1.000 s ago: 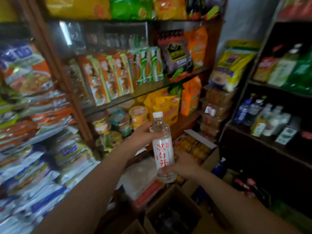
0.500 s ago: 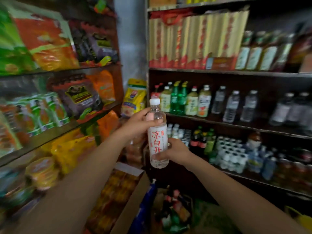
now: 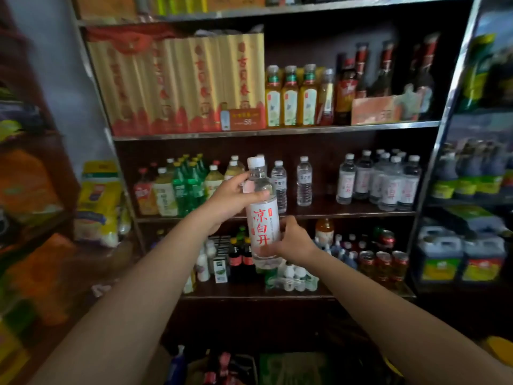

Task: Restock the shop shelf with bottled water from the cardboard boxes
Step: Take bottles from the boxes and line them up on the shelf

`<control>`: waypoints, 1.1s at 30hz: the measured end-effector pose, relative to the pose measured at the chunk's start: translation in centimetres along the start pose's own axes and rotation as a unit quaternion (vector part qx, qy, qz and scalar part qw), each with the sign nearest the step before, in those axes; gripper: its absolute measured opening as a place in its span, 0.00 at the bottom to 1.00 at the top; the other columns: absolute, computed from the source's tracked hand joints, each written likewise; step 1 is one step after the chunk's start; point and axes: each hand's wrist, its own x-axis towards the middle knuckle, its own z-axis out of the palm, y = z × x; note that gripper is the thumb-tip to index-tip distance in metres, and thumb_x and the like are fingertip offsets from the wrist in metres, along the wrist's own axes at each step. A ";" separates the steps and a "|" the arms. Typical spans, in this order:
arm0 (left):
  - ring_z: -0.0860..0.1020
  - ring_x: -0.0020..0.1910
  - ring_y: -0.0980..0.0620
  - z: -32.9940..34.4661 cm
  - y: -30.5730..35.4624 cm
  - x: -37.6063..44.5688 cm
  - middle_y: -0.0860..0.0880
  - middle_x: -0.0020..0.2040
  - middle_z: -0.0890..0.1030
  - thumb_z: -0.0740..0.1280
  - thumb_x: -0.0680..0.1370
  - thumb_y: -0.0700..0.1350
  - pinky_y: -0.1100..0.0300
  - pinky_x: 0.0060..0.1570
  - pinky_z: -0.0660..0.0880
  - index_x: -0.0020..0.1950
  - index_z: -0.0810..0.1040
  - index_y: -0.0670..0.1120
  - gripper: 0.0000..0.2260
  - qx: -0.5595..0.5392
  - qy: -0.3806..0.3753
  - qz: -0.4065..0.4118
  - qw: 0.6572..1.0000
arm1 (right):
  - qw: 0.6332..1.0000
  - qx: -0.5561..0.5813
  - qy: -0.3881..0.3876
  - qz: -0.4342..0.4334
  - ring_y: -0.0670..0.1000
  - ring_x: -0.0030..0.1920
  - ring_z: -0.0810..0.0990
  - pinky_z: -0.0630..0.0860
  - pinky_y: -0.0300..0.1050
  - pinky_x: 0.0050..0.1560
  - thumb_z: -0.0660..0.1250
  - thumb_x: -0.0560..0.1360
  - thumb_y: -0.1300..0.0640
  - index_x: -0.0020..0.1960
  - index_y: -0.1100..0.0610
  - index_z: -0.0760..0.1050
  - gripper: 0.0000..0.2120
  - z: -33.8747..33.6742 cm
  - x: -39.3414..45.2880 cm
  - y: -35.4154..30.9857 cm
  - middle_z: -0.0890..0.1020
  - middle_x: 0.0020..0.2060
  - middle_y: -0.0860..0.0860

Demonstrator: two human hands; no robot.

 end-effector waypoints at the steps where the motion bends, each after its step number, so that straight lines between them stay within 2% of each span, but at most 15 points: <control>1: 0.79 0.48 0.63 0.9 -0.3 1.4 0.58 0.51 0.81 0.72 0.74 0.44 0.67 0.43 0.74 0.59 0.74 0.55 0.16 -0.008 -0.011 0.001 1.000 | 1.000 0.001 0.012 0.008 0.54 0.56 0.79 0.79 0.48 0.49 0.81 0.62 0.53 0.65 0.59 0.61 0.40 -0.9 0.7 0.7 0.78 0.57 0.53; 4: 0.80 0.51 0.61 3.1 -1.3 5.2 0.57 0.53 0.82 0.72 0.73 0.45 0.65 0.46 0.75 0.55 0.76 0.58 0.14 -0.013 -0.038 0.004 0.999 | 0.999 0.005 0.046 0.011 0.53 0.52 0.81 0.81 0.47 0.43 0.81 0.61 0.53 0.63 0.56 0.64 0.37 -3.1 3.0 3.0 0.80 0.54 0.52; 8: 0.80 0.53 0.57 5.2 -3.0 10.9 0.55 0.52 0.83 0.74 0.72 0.45 0.56 0.55 0.76 0.54 0.77 0.56 0.13 -0.019 -0.067 0.010 0.998 | 0.995 0.013 0.094 0.013 0.50 0.49 0.82 0.82 0.50 0.48 0.81 0.61 0.54 0.59 0.55 0.69 0.32 -5.4 5.9 5.6 0.82 0.51 0.51; 11: 0.80 0.52 0.57 6.7 -3.7 15.1 0.55 0.52 0.83 0.73 0.72 0.45 0.58 0.53 0.77 0.55 0.77 0.55 0.14 -0.029 -0.096 0.017 0.995 | 0.990 0.012 0.136 0.019 0.49 0.50 0.82 0.80 0.48 0.52 0.82 0.60 0.53 0.59 0.55 0.72 0.32 -7.1 8.3 7.1 0.83 0.51 0.50; 14: 0.80 0.53 0.56 8.2 -4.2 19.4 0.54 0.53 0.82 0.73 0.73 0.45 0.58 0.52 0.76 0.59 0.76 0.53 0.16 -0.033 -0.129 0.018 0.991 | 0.985 0.012 0.169 0.033 0.48 0.49 0.82 0.80 0.45 0.51 0.82 0.60 0.53 0.59 0.55 0.73 0.32 -8.9 10.8 8.2 0.83 0.50 0.50; 16: 0.80 0.52 0.57 9.4 -4.1 22.2 0.54 0.52 0.82 0.73 0.72 0.44 0.57 0.54 0.76 0.57 0.76 0.54 0.15 -0.029 -0.151 0.027 0.988 | 0.981 0.022 0.188 0.044 0.48 0.49 0.82 0.80 0.44 0.50 0.82 0.61 0.54 0.59 0.55 0.73 0.31 -10.3 12.3 8.8 0.83 0.50 0.50; 18: 0.80 0.53 0.56 10.8 -4.1 24.9 0.53 0.54 0.82 0.75 0.70 0.45 0.54 0.58 0.76 0.61 0.76 0.52 0.20 -0.029 -0.167 0.036 0.985 | 0.976 0.023 0.211 0.057 0.48 0.50 0.82 0.80 0.42 0.48 0.82 0.61 0.53 0.59 0.55 0.74 0.30 -11.7 13.8 9.5 0.83 0.51 0.49; 21: 0.80 0.56 0.54 13.1 -4.2 28.4 0.52 0.57 0.82 0.77 0.68 0.49 0.50 0.60 0.75 0.65 0.74 0.51 0.27 -0.021 -0.196 0.044 0.979 | 0.966 0.018 0.250 0.069 0.47 0.51 0.82 0.80 0.45 0.53 0.81 0.61 0.55 0.58 0.55 0.76 0.28 -13.6 15.5 10.6 0.83 0.51 0.48; 23: 0.79 0.55 0.55 14.9 -4.3 30.0 0.53 0.55 0.82 0.76 0.69 0.47 0.51 0.60 0.75 0.63 0.75 0.53 0.23 -0.007 -0.217 0.054 0.975 | 0.959 0.015 0.270 0.082 0.45 0.47 0.81 0.79 0.40 0.48 0.81 0.62 0.55 0.56 0.55 0.76 0.25 -14.7 16.1 11.6 0.83 0.48 0.45; 25: 0.79 0.52 0.57 16.8 -4.7 31.2 0.57 0.50 0.81 0.75 0.70 0.45 0.50 0.59 0.76 0.56 0.77 0.56 0.16 -0.007 -0.230 0.056 0.972 | 0.953 0.005 0.286 0.097 0.40 0.42 0.79 0.75 0.32 0.40 0.81 0.62 0.55 0.54 0.53 0.76 0.24 -15.7 16.5 13.0 0.80 0.43 0.42; 27: 0.79 0.48 0.58 18.6 -5.0 32.3 0.59 0.45 0.79 0.75 0.70 0.42 0.49 0.58 0.77 0.49 0.77 0.58 0.14 -0.011 -0.238 0.056 0.970 | 0.946 -0.004 0.306 0.108 0.39 0.40 0.78 0.73 0.30 0.38 0.81 0.61 0.55 0.54 0.53 0.77 0.24 -16.8 17.1 14.6 0.79 0.41 0.40; 29: 0.80 0.49 0.54 20.5 -5.6 33.6 0.58 0.45 0.80 0.76 0.69 0.43 0.47 0.56 0.78 0.46 0.77 0.58 0.14 -0.002 -0.243 0.050 0.969 | 0.938 -0.016 0.326 0.119 0.40 0.41 0.79 0.73 0.31 0.39 0.81 0.61 0.55 0.55 0.52 0.77 0.24 -17.8 17.8 16.4 0.79 0.41 0.41; 31: 0.81 0.51 0.49 22.4 -6.8 34.9 0.54 0.48 0.81 0.78 0.67 0.43 0.45 0.53 0.79 0.48 0.78 0.56 0.15 0.006 -0.232 0.042 0.972 | 0.935 -0.021 0.329 0.130 0.41 0.43 0.80 0.75 0.33 0.41 0.80 0.62 0.57 0.55 0.53 0.77 0.23 -18.8 18.8 18.6 0.81 0.42 0.42; 33: 0.81 0.53 0.49 24.3 -7.4 36.2 0.50 0.53 0.82 0.79 0.64 0.45 0.47 0.51 0.80 0.56 0.78 0.50 0.22 0.022 -0.212 0.038 0.976 | 0.937 -0.029 0.322 0.137 0.42 0.45 0.81 0.79 0.37 0.44 0.80 0.63 0.57 0.54 0.52 0.77 0.22 -20.0 20.0 20.4 0.82 0.45 0.43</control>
